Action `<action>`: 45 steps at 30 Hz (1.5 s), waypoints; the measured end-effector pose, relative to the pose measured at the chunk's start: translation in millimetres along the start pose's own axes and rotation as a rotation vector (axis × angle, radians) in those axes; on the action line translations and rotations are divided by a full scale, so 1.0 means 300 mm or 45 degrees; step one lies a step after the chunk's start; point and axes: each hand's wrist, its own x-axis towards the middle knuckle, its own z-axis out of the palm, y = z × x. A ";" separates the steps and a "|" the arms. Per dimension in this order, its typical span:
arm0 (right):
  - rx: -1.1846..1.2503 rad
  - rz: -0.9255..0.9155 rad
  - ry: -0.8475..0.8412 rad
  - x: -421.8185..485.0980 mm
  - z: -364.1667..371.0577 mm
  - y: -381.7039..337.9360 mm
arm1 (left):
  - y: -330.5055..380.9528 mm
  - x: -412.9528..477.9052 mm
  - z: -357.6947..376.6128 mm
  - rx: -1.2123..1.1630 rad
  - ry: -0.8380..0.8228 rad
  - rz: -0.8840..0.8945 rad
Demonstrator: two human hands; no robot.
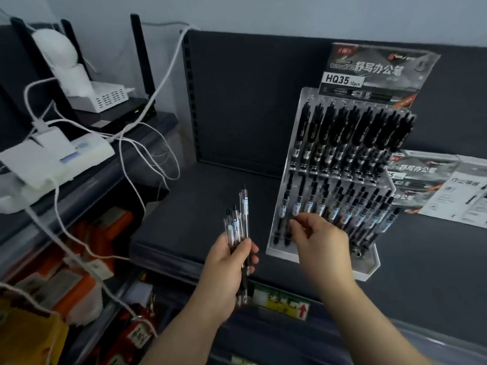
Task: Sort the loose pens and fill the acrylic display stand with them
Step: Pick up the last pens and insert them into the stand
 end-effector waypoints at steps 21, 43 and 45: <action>0.771 0.377 -0.304 -0.165 0.018 -0.146 | 0.024 -0.047 -0.072 0.065 -0.581 0.008; -0.037 0.200 0.186 -0.061 0.011 -0.014 | 0.027 -0.030 -0.091 -0.118 -0.298 -0.154; -0.064 0.175 0.174 -0.057 0.010 -0.015 | 0.030 -0.032 -0.088 -0.156 -0.286 -0.172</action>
